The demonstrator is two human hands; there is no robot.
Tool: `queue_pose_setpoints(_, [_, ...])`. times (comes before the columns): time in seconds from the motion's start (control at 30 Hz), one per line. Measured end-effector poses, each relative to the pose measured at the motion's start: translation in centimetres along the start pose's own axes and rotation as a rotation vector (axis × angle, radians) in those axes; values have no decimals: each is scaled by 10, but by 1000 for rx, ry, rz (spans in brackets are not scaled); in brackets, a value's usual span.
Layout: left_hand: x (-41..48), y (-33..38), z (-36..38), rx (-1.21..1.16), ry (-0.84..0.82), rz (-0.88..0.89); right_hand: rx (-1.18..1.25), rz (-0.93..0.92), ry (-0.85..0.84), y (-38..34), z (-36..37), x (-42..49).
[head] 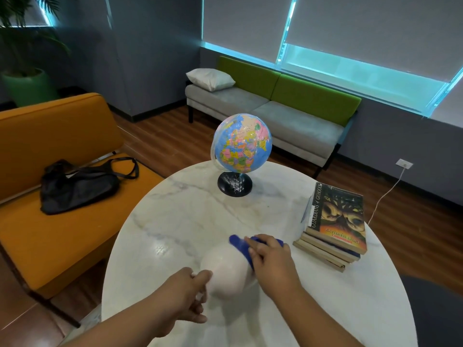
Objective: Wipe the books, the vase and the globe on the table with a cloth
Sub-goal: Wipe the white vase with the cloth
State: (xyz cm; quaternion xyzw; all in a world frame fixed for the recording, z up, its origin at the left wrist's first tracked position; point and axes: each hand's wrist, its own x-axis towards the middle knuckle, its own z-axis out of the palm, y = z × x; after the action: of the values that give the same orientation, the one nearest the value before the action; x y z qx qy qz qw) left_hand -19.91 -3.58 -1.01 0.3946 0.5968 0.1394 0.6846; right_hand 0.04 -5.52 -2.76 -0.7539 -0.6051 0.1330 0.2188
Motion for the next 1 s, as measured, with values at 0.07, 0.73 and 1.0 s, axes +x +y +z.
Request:
queue_pose_setpoints(0.07, [-1,0,-1,47,39,32,-69,-48,-17,2,0,-5])
queue_pose_setpoints(0.73, [-4,5,5,933,144,673,-204,-346,-273,-46,-22,-6])
queue_pose_setpoints(1.0, [-7,21,5,1056,-3,895,-19,253,-444,11,-24,5])
